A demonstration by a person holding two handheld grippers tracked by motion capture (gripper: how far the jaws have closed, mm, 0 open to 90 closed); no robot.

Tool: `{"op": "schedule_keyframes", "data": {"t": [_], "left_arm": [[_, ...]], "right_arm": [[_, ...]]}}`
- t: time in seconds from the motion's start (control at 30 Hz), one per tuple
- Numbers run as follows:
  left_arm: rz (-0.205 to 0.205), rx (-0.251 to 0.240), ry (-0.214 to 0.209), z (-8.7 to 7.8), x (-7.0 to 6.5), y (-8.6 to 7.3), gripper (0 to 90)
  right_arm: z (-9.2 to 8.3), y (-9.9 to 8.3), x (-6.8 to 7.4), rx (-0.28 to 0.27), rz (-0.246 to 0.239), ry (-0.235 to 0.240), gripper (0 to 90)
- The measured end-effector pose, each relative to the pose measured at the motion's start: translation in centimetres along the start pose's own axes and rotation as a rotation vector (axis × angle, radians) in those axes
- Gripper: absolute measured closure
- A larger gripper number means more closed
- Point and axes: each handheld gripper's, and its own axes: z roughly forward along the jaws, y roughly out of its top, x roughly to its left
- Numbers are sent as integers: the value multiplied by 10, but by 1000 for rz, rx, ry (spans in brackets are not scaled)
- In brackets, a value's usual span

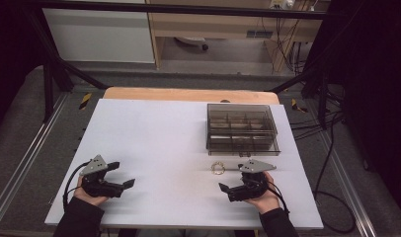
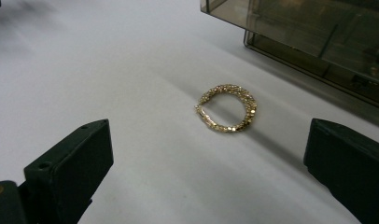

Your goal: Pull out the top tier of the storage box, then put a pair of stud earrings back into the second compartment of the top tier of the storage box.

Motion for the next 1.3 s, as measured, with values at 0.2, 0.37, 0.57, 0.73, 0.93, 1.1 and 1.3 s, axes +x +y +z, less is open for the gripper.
{"op": "schedule_keyframes", "data": {"t": [0.2, 0.37, 0.57, 0.73, 0.93, 1.1, 1.3], "left_arm": [[-1, 1, 0, 0, 0, 0, 50], [-4, 3, 2, 0, 0, 0, 50], [-7, 5, 7, 0, 0, 0, 50], [-9, 9, 8, 1, 1, 0, 50], [-8, 7, 5, 1, 1, -1, 50], [-9, 7, 6, 0, 1, -1, 50], [-10, 7, 4, 0, 1, -1, 50]], "right_arm": [[6, 3, 3, 15, 5, 3, 40], [10, 5, 4, 16, 1, 1, 62], [18, 10, 2, 32, 12, -28, 114], [24, 14, 1, 32, 17, -29, 176], [30, 16, -4, 32, 26, -26, 295], [37, 20, -5, 56, 44, -9, 375], [46, 22, -5, 69, 58, 6, 476]]}}
